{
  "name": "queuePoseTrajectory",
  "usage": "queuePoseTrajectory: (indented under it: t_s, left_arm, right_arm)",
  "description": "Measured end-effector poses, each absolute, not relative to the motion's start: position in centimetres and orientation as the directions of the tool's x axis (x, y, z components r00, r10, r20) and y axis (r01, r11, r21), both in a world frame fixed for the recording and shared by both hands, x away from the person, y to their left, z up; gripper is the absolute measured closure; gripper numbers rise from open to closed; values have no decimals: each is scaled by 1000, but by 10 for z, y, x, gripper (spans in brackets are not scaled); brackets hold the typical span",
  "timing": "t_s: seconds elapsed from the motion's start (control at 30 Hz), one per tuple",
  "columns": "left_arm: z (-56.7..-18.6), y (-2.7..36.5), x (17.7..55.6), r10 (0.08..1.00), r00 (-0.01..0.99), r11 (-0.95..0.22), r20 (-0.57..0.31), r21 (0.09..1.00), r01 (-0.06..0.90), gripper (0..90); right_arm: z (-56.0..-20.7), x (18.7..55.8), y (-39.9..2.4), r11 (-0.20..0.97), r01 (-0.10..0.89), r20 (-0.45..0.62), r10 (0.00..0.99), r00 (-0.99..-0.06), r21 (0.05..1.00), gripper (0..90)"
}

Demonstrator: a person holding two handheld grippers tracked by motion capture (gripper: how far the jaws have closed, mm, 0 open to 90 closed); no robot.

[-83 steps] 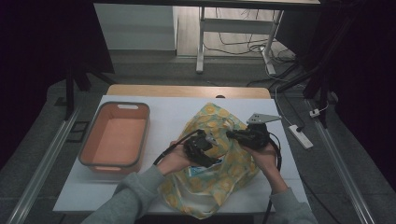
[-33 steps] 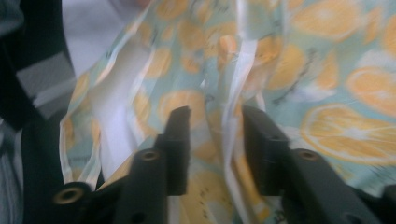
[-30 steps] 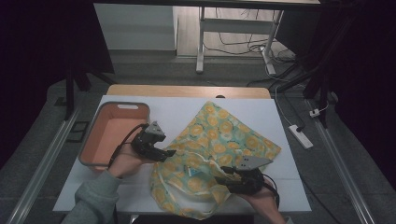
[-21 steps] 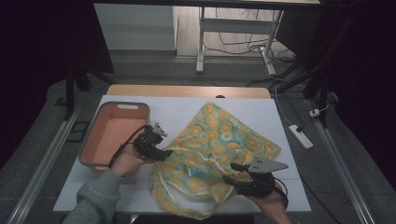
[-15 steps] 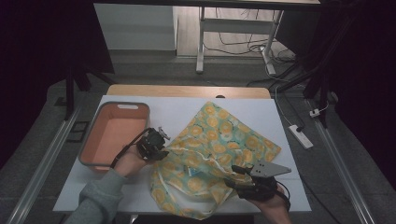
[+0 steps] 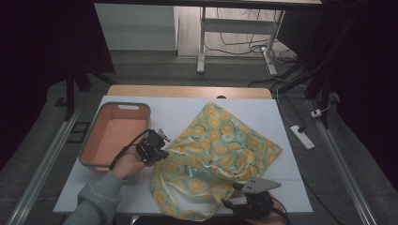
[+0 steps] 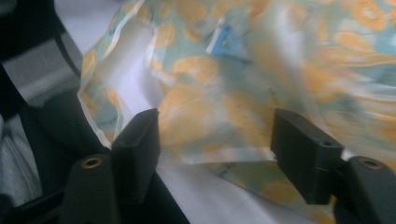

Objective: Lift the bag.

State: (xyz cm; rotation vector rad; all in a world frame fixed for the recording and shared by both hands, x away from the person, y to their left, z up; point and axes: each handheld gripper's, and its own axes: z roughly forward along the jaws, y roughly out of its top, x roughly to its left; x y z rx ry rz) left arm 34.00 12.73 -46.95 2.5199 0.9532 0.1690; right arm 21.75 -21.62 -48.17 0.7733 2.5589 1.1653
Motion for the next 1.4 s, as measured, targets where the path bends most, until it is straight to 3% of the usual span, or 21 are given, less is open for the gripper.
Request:
queuePoseTrajectory:
  t_s: [0.13, 0.27, 0.5, 0.67, 0.87, 1.07, 1.2, 1.4]
  left_arm:
    - [-470, 128, 339, 647, 761, -671, -44, 442, 596, 876]
    - [-469, 129, 339, 641, 766, -674, -49, 442, 592, 876]
    - [-469, 130, 339, 639, 767, -672, -58, 444, 593, 876]
    - [-470, 130, 340, 635, 770, -675, -61, 442, 591, 876]
    - [-469, 130, 339, 636, 769, -671, -62, 446, 592, 876]
    - [-469, 130, 339, 635, 770, -673, -62, 445, 591, 876]
    - [-469, 132, 340, 635, 770, -673, -64, 446, 591, 876]
    - [-468, 134, 340, 637, 768, -668, -66, 451, 592, 876]
  right_arm:
    - [-490, 227, -203, 579, 396, -27, 586, -810, 713, 194]
    - [-506, 244, -200, 631, 428, -71, 609, -790, 647, 212]
    - [-520, 264, -198, 657, 407, -79, 579, -811, 635, 450]
    - [-513, 262, -189, 669, 323, -121, 527, -841, 669, 501]
    - [-494, 262, -185, 569, 348, -1, 522, -853, 745, 452]
    - [-509, 258, -169, 652, 371, 9, 489, -873, 661, 414]
    - [-517, 262, -173, 676, 403, -20, 525, -851, 617, 503]
    - [-517, 261, -175, 707, 367, -88, 517, -851, 604, 870]
